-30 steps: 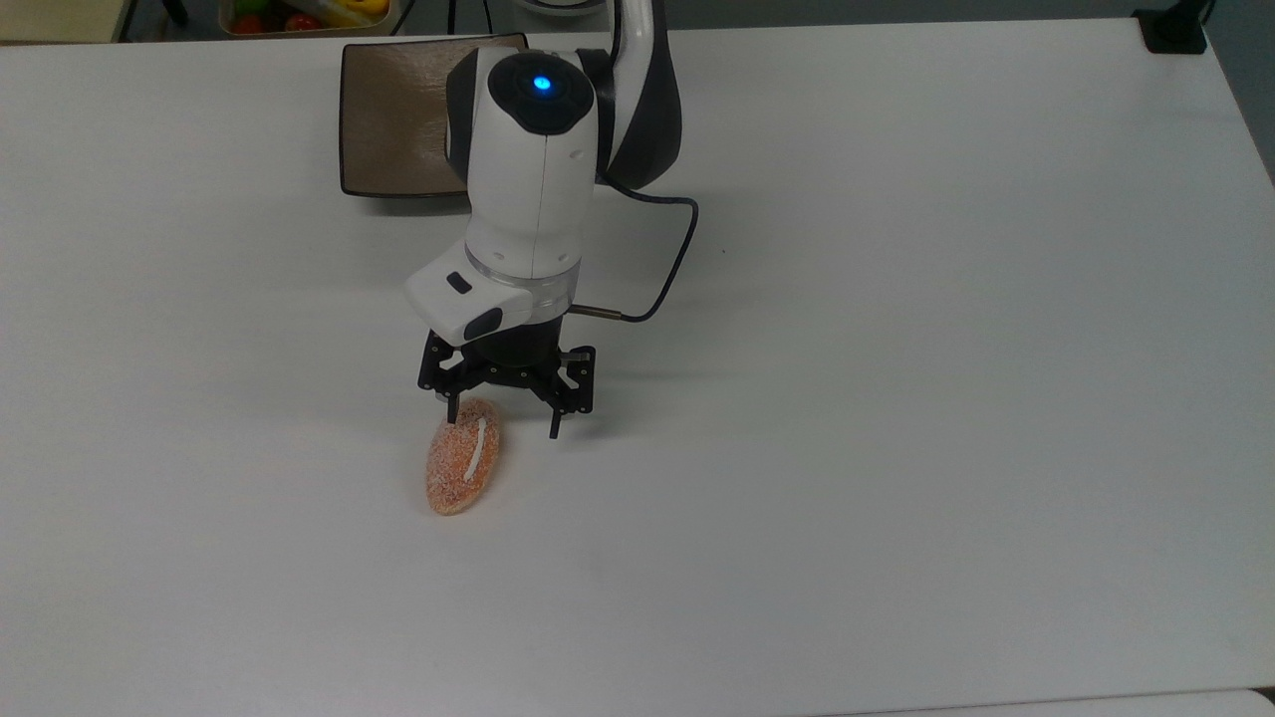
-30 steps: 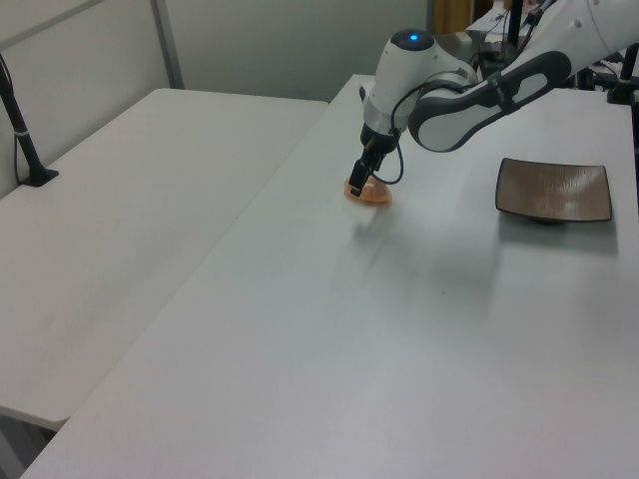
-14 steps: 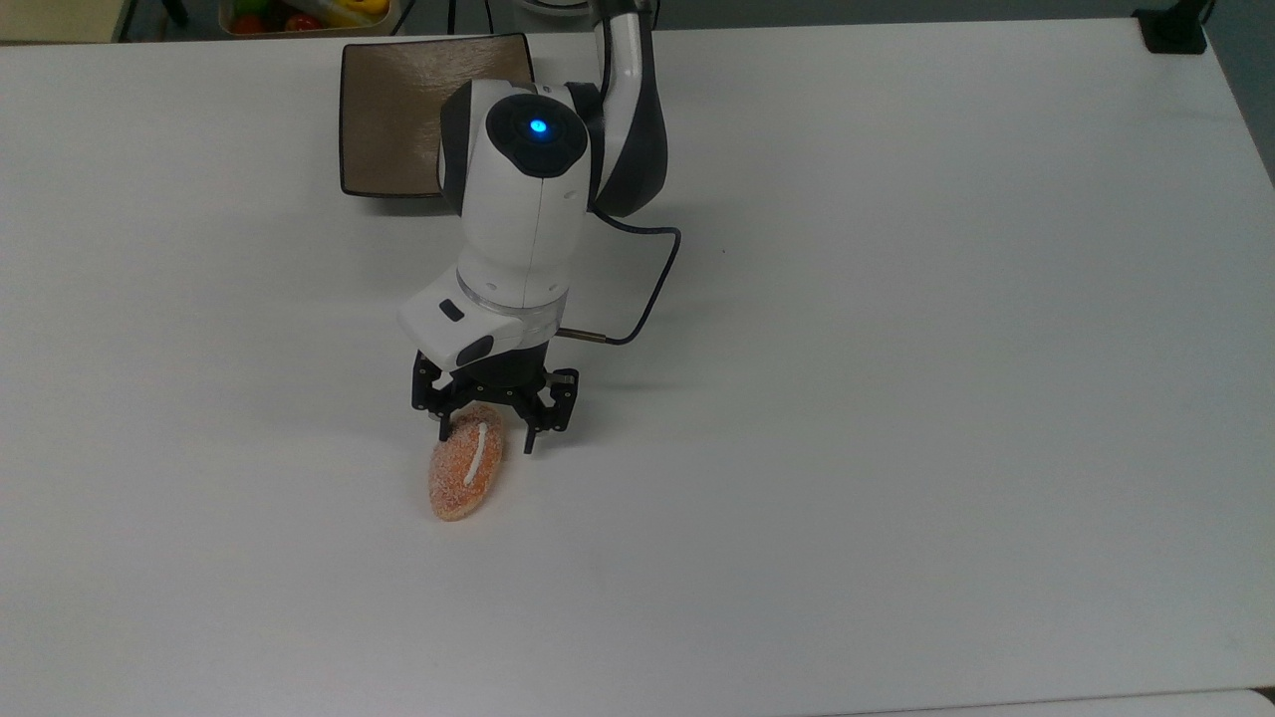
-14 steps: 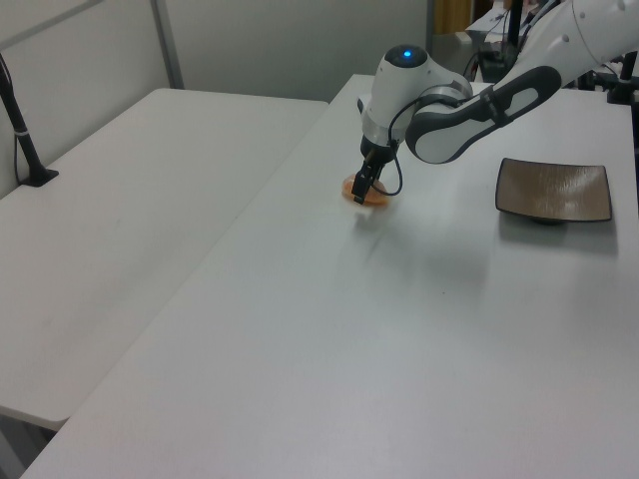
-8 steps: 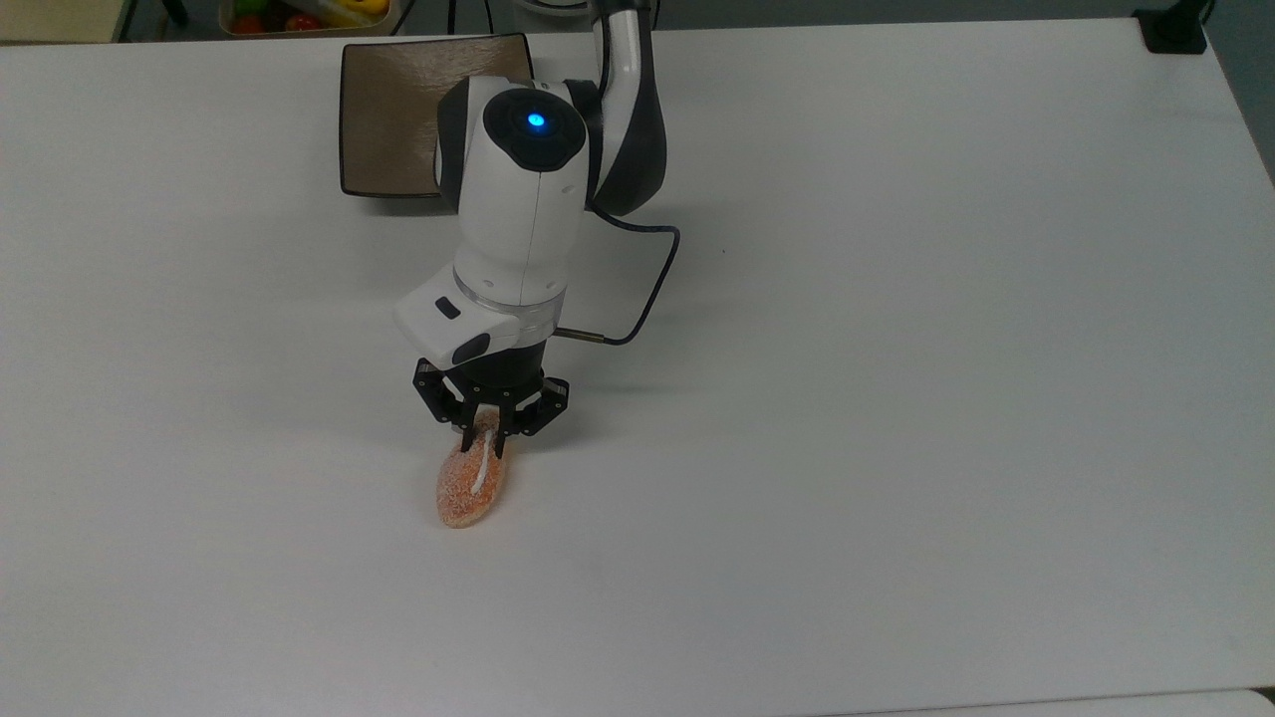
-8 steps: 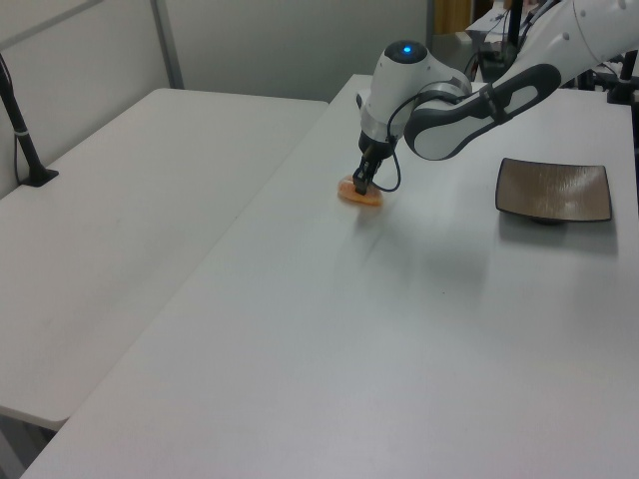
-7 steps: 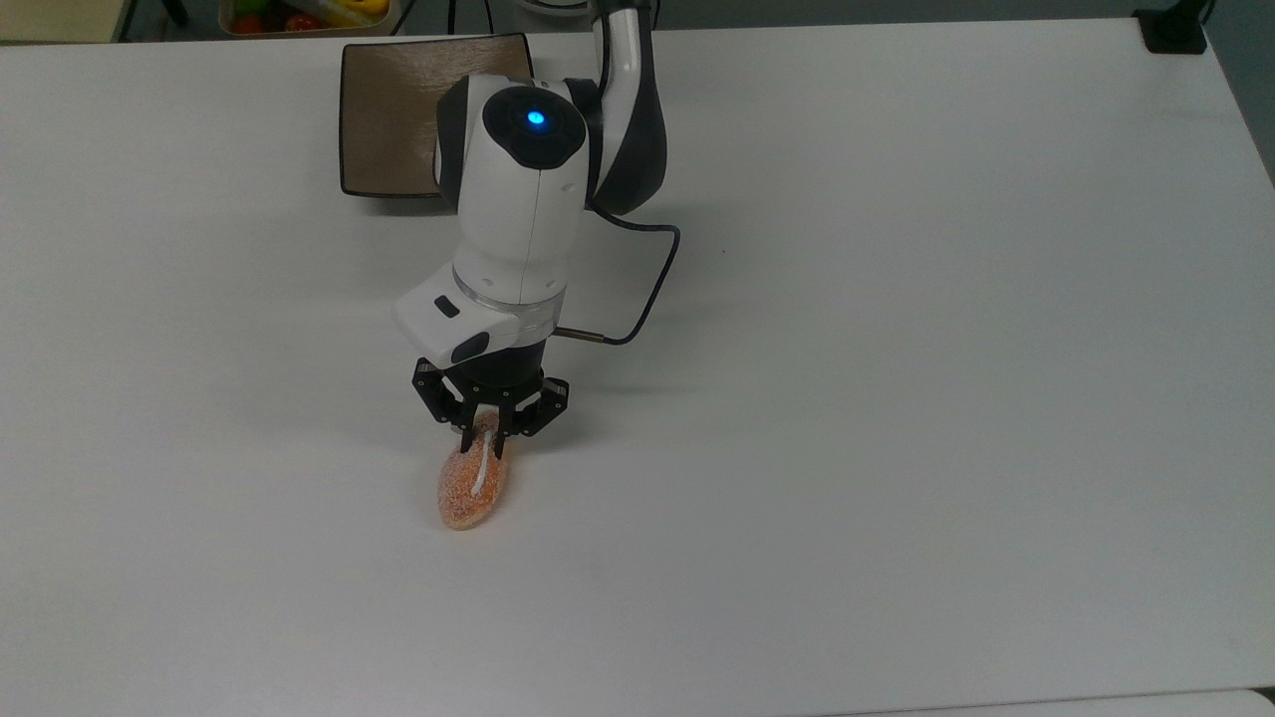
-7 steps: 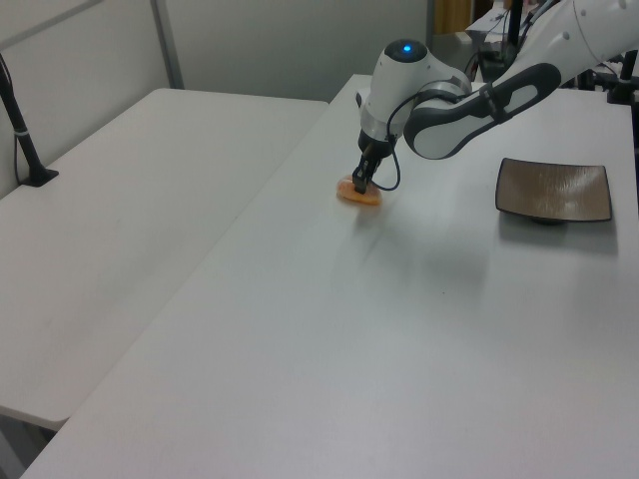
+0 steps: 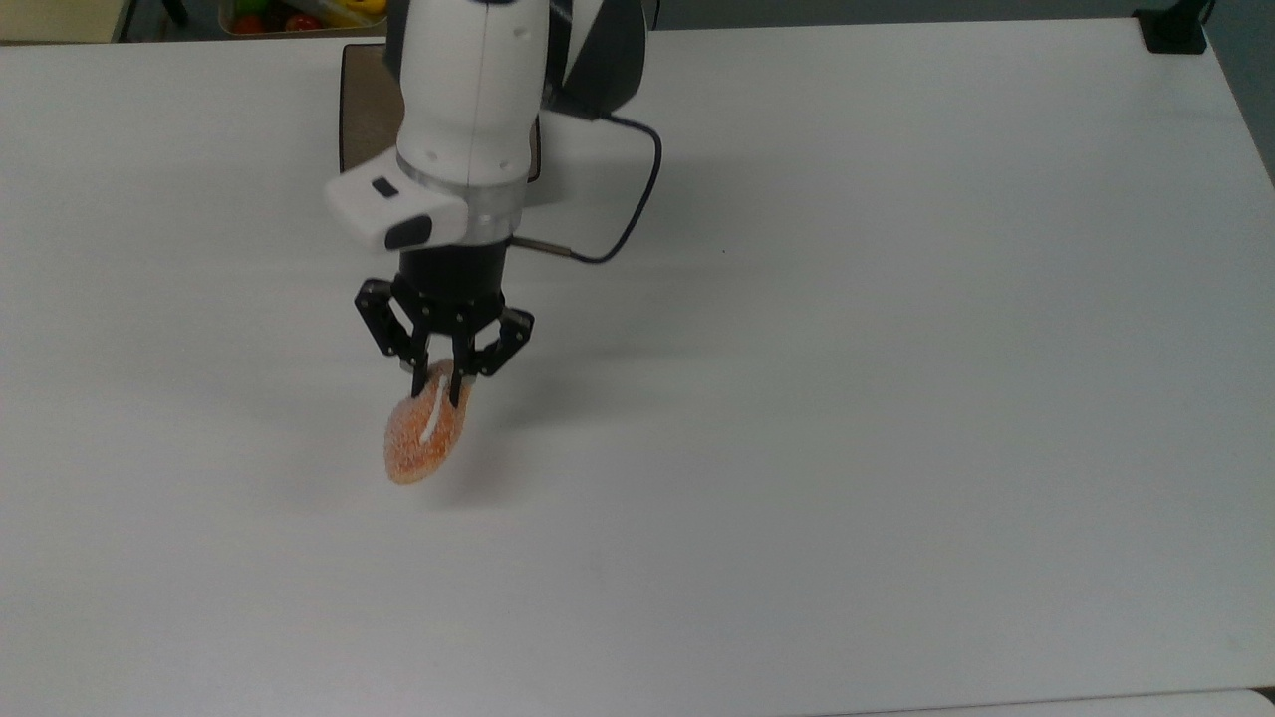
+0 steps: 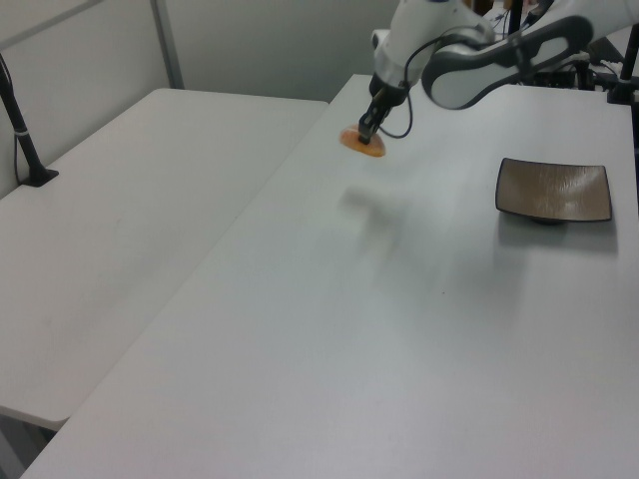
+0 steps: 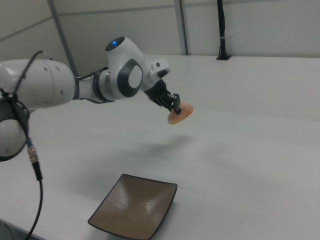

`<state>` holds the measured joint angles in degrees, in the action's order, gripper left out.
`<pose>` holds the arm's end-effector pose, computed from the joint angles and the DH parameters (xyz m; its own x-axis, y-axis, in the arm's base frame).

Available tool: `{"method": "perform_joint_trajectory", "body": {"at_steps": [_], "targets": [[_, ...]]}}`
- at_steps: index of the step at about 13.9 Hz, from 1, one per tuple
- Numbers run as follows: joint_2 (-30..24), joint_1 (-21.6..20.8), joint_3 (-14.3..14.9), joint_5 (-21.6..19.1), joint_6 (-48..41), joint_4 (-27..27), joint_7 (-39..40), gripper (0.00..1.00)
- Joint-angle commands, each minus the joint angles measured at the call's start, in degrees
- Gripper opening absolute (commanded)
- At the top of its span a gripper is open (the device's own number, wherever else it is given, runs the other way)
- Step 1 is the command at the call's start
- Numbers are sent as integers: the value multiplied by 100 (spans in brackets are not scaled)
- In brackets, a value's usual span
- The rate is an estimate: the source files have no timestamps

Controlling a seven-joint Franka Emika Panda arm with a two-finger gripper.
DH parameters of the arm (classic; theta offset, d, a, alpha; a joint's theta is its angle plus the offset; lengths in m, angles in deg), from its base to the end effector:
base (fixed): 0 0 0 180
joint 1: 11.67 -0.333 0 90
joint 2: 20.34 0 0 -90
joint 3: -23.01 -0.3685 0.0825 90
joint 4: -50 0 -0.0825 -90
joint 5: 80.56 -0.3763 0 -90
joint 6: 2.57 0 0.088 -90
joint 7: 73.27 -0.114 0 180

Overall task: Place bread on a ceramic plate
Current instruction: 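Lift the bread roll and carry it over the brown plate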

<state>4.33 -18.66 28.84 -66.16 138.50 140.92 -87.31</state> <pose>0.7316 0.0271 0.4817 0.8911 -0.0018 0.4537 -0.0835 -0.9836 0.1601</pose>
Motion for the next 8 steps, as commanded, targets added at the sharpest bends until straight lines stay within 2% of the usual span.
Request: {"method": "perform_joint_trajectory", "body": {"at_steps": [1,5,8], "targets": [[-1146,-39,-29,-7,-350,1198,173,28],[-1763,-65,-30,-288,-905,1709,534,28],[-2220,-101,-29,-350,-1651,2025,885,28]]}}
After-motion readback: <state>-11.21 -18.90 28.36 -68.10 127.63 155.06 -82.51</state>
